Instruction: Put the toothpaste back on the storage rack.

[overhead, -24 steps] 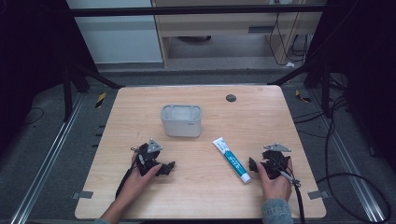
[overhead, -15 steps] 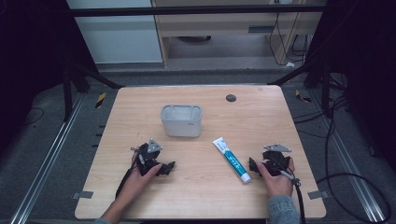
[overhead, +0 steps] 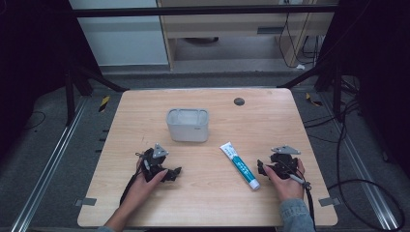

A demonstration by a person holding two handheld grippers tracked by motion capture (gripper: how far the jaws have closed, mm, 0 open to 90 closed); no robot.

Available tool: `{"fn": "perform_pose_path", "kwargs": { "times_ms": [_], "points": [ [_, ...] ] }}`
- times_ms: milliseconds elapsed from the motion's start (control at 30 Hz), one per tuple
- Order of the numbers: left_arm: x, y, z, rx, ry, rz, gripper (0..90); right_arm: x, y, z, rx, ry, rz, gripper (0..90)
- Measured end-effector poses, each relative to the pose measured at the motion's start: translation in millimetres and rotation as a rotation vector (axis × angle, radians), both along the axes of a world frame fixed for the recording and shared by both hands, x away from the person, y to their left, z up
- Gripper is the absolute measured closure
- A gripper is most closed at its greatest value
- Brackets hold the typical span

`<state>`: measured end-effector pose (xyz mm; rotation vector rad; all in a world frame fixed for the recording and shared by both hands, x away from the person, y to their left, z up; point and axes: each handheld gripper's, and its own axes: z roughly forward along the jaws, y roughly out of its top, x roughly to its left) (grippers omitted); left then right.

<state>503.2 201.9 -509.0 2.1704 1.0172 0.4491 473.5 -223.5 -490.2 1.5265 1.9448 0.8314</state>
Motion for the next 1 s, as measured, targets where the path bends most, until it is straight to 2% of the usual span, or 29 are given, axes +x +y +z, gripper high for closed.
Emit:
{"fn": "perform_pose_path", "kwargs": {
  "times_ms": [33,67,100,133,200,233,333,400,433,467,500,533,700,833,1000],
  "points": [
    [0.0,0.0,0.0,0.0,0.0,0.0,0.0,0.0,0.0,0.0,0.0,0.0,0.0,13.9],
    [-0.1,0.2,0.0,0.0,0.0,-0.002,0.0,-1.4,2.8,6.4,-0.01,0.0,0.019,14.5],
    [-0.1,0.2,0.0,0.001,0.0,-0.002,0.0,-2.8,6.6,13.1,-0.015,0.003,0.034,16.4],
    [-0.1,0.2,0.0,0.001,0.0,-0.002,0.0,-6.3,14.2,25.9,-0.032,0.002,0.073,20.3],
    [-0.1,0.2,0.0,0.0,0.0,-0.002,0.0,-7.8,17.5,31.3,-0.041,-0.001,0.087,21.8],
    [0.0,0.1,0.0,0.0,0.0,-0.001,0.0,-9.4,23.2,38.0,-0.044,0.008,0.118,23.9],
    [0.3,0.0,0.0,-0.001,0.001,-0.001,0.0,-10.2,32.3,44.0,-0.07,0.03,0.161,27.7],
    [0.4,-0.1,0.0,-0.001,0.001,-0.001,0.0,-8.4,39.3,46.8,-0.075,0.061,0.186,27.7],
    [0.4,-0.1,0.0,-0.001,0.001,-0.001,0.0,-8.4,39.3,46.8,-0.075,0.061,0.186,27.7],
    [0.4,-0.1,0.0,-0.001,0.001,-0.001,0.0,-5.7,45.4,48.5,-0.092,0.081,0.204,28.3],
    [0.4,-0.1,0.0,-0.001,0.001,-0.001,0.0,-5.7,45.4,48.5,-0.092,0.081,0.204,28.3],
    [0.4,-0.1,0.0,-0.001,0.001,-0.001,0.0,-2.9,52.8,49.4,-0.115,0.108,0.219,28.2],
    [0.5,0.0,0.0,0.0,0.0,-0.002,0.0,1.5,67.4,51.8,-0.161,0.139,0.266,28.3],
    [0.6,0.0,0.0,0.0,0.0,-0.002,0.0,7.9,76.2,49.3,-0.147,0.158,0.284,26.1],
    [0.6,0.0,0.0,0.0,0.0,-0.002,0.0,15.8,85.7,45.8,-0.154,0.172,0.302,26.0]
  ]
}}
